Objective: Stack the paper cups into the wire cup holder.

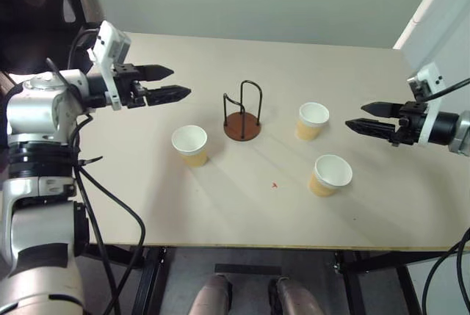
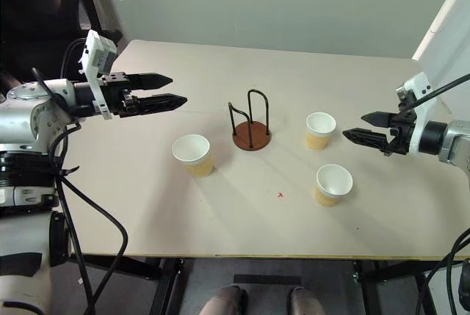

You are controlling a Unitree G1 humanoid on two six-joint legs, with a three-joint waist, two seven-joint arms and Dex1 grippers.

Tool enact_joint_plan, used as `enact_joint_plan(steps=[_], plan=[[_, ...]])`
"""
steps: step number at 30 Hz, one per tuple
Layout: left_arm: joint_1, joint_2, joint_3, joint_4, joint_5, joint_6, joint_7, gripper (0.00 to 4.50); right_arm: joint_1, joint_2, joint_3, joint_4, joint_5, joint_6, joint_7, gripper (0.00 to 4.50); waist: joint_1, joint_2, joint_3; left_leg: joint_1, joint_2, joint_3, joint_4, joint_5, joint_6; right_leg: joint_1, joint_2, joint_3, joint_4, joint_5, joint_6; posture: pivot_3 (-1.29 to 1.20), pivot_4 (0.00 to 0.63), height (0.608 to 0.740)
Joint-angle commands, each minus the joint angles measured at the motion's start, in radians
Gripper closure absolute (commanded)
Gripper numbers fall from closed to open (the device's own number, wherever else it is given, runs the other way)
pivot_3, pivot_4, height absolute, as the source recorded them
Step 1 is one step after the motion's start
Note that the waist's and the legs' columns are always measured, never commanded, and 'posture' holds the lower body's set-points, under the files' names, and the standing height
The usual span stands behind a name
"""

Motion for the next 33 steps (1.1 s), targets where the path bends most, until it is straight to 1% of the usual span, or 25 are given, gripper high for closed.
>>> enact_joint_plan(steps=[1,4,12,16,23,27,33], plan=[[-0.055,-0.009,-0.008,0.003,0.008,-0.016,-0.016,0.00,-0.046,-0.038,-0.024,-0.011,0.011,0.001,0.020,0.42,0.000,0.000,0.000,0.000,0.000,0.000,0.000,0.000,0.000,0.000,0.000,0.000,0.000,0.000,0.000,0.00,0.150,0.740],[-0.065,-0.027,-0.016,0.023,0.020,-0.036,-0.019,0.00,-0.040,-0.033,-0.026,0.005,-0.006,-0.025,0.011,0.42,-0.001,0.000,0.000,0.000,0.000,0.000,0.000,0.000,0.000,0.000,0.000,0.000,0.000,0.000,0.000,0.00,0.150,0.740],[-0.094,-0.048,-0.048,0.021,0.031,-0.017,-0.041,0.00,-0.055,-0.019,-0.062,-0.016,0.024,-0.015,-0.020,0.42,-0.002,0.000,0.000,0.000,0.000,0.000,0.000,0.000,0.000,0.000,0.000,0.000,0.000,0.000,0.000,0.00,0.150,0.740],[-0.027,-0.029,-0.075,-0.047,0.032,0.025,-0.078,0.00,-0.067,-0.025,-0.091,-0.103,0.113,0.090,-0.029,0.42,-0.002,0.001,0.000,0.000,0.000,0.000,0.000,0.000,0.000,-0.001,0.000,0.000,-0.001,0.000,0.000,0.00,0.150,0.740],[0.052,-0.033,-0.057,-0.178,0.009,0.118,-0.012,0.00,-0.079,-0.051,-0.074,-0.113,0.123,0.103,-0.020,0.42,0.000,0.001,0.000,-0.001,0.000,0.000,0.000,0.000,0.000,-0.001,0.000,0.000,-0.001,0.000,0.001,0.00,0.150,0.740],[0.071,-0.045,-0.061,-0.194,0.012,0.123,0.003,0.00,-0.077,-0.057,-0.075,-0.116,0.123,0.103,-0.021,0.42,0.001,0.001,0.000,-0.001,0.000,0.000,0.001,0.000,0.000,0.000,0.000,0.001,0.000,0.000,0.001,0.00,0.150,0.740],[0.060,-0.060,-0.061,-0.188,0.006,0.123,0.006,0.00,-0.077,-0.071,-0.085,-0.114,0.118,0.106,-0.030,0.42,0.001,0.001,0.000,-0.001,0.000,0.000,0.001,0.000,0.000,0.000,0.000,0.001,0.000,0.000,0.002,0.00,0.150,0.740]])
